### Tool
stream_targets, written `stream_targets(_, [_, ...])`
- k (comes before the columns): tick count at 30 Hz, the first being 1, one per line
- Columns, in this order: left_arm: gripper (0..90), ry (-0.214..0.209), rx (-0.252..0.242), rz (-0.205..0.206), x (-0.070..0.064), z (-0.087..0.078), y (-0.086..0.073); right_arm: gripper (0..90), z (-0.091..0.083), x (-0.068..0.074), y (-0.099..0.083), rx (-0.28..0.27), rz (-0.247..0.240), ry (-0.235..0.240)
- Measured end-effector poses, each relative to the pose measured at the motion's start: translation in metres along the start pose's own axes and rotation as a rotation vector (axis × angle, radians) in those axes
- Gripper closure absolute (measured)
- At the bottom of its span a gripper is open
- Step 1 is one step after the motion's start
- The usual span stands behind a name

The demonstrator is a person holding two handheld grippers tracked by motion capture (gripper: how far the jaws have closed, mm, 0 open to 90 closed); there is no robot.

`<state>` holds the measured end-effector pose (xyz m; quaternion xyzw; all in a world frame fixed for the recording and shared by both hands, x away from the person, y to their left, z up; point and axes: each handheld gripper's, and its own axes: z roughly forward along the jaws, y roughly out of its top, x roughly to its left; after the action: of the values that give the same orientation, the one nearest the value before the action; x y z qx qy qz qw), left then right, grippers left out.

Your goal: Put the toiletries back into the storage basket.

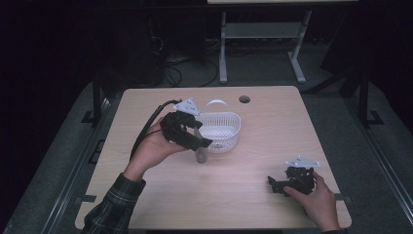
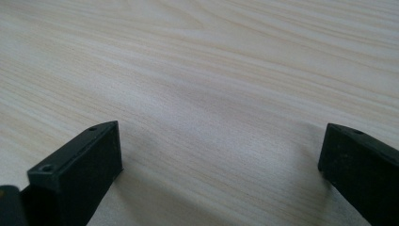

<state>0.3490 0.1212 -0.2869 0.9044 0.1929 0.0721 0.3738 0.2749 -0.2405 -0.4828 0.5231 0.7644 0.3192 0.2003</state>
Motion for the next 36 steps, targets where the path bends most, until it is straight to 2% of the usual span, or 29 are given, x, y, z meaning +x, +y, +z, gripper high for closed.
stream_targets(15, [29.3,0.019,-0.016,-0.002,0.007,-0.007,0.017,0.0,0.0,0.0,0.0,0.0,-0.001,0.0])
stream_targets(25, [29.2,0.035,-0.03,-0.021,0.018,-0.008,0.025,0.0,0.0,0.0,0.0,0.0,-0.001,0.0])
stream_targets(36, [29.2,0.048,-0.03,-0.024,0.029,-0.006,0.035,0.0,0.0,0.0,0.0,0.0,0.0,0.0])
